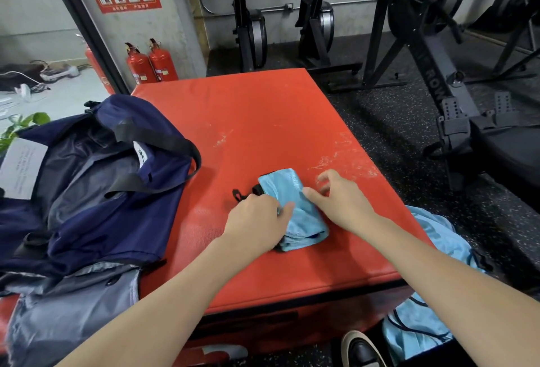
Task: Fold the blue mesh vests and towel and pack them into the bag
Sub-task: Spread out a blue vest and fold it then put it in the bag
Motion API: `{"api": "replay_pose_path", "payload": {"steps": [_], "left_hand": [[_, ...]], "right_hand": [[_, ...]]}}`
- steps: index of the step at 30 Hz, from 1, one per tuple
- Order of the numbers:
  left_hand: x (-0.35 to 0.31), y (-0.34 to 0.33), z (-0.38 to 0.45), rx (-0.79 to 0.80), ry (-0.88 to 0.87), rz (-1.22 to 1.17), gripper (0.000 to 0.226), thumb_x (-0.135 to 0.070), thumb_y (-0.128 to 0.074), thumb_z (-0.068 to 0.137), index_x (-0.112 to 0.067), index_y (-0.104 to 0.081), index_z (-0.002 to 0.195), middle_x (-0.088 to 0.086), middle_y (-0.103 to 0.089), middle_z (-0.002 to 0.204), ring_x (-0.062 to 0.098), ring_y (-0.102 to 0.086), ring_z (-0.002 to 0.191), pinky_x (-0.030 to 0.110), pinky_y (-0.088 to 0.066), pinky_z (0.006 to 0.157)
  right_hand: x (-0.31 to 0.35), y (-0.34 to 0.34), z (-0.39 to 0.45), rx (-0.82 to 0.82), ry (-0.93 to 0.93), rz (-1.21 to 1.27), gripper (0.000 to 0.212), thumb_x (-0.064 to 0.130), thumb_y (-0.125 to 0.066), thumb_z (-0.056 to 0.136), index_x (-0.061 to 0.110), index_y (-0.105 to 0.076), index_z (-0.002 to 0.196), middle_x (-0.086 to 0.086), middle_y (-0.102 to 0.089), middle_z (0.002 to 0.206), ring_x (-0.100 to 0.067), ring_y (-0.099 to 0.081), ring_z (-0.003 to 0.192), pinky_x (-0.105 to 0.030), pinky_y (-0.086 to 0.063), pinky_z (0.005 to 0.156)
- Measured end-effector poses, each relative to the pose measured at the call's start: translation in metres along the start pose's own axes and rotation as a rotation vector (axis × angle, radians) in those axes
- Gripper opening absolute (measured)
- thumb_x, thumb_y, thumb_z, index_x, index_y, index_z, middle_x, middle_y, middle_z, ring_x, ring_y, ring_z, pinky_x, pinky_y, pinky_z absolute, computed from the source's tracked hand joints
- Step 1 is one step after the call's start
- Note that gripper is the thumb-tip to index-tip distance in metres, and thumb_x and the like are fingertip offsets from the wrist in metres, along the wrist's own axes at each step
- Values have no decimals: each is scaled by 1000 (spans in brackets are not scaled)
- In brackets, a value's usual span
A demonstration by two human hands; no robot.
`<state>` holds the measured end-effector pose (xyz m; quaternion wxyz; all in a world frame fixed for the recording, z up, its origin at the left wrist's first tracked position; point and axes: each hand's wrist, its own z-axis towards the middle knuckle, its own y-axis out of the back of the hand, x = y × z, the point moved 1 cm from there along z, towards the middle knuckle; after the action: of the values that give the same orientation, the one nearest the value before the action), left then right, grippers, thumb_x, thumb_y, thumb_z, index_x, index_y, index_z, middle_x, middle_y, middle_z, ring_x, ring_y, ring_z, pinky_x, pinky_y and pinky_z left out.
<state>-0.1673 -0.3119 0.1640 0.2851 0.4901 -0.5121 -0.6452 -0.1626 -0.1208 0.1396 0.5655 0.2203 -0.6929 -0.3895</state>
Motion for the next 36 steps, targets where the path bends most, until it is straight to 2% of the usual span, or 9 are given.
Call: {"api": "replay_pose_path", "payload": {"steps": [4,9,12,15,18,23,29,33,36], "left_hand": [[-7,-1,-14,106,-45,-202,55,-39,-47,101,-9,-40,55,13,-54,53,30,-64,61,45,-50,61],[-1,-3,-19,119,-12,-124,25,-44,-54,95,-29,-73,90,-3,-63,68,16,-57,70,35,-51,62],[6,11,-15,-52,47,-97,16,-49,-62,86,-42,-73,96,-10,-62,80,12,-60,85,30,-48,69],[25,24,-2,-264,-7,-321,13,-37,-76,80,-45,-75,90,-17,-54,108,9,-50,107,33,-45,93],[43,42,2,-76,-14,-663,25,-22,-81,79,-45,-78,90,-15,-53,133,6,-45,129,33,-39,109],[66,66,-11,195,-39,-880,21,-11,-79,82,-26,-81,96,5,-76,99,12,-70,93,25,-55,85],[92,71,-29,-82,-52,-689,21,-11,-71,86,-31,-78,90,-18,-74,95,-4,-65,94,17,-46,84],[125,82,-44,-323,72,-659,25,-17,-65,91,-41,-73,90,-17,-72,95,21,-63,76,37,-50,75],[152,92,-59,-506,201,-727,28,-18,-61,92,-43,-72,91,-8,-70,97,13,-54,63,26,-44,60]], "right_hand": [[8,-9,-4,86,25,21,45,54,-73,79,27,-58,111,10,-64,98,-17,-63,97,-34,-49,87],[15,-7,3,212,-55,120,48,37,-89,68,11,-67,101,2,-64,90,-18,-62,88,-30,-44,73],[21,-5,5,362,-99,360,39,18,-89,66,-3,-71,93,-10,-68,80,-22,-63,74,-37,-49,70],[35,1,1,465,-73,509,18,-1,-78,73,9,-74,87,-14,-72,82,-25,-67,71,-37,-52,69],[51,4,-4,578,-2,592,22,-3,-73,78,15,-75,91,-11,-73,88,-24,-69,76,-31,-54,68],[70,4,-13,680,28,642,23,3,-74,84,12,-75,105,-10,-75,98,-23,-72,84,-28,-56,67],[96,-11,-15,686,27,683,28,13,-76,85,12,-73,112,-13,-74,108,-23,-71,92,-32,-56,79],[120,-31,-21,677,13,717,46,18,-87,69,10,-73,113,-11,-74,105,-22,-67,89,-35,-53,79],[145,-52,-30,583,53,896,36,13,-79,75,7,-71,109,-10,-75,102,-22,-69,84,-32,-56,73]]}}
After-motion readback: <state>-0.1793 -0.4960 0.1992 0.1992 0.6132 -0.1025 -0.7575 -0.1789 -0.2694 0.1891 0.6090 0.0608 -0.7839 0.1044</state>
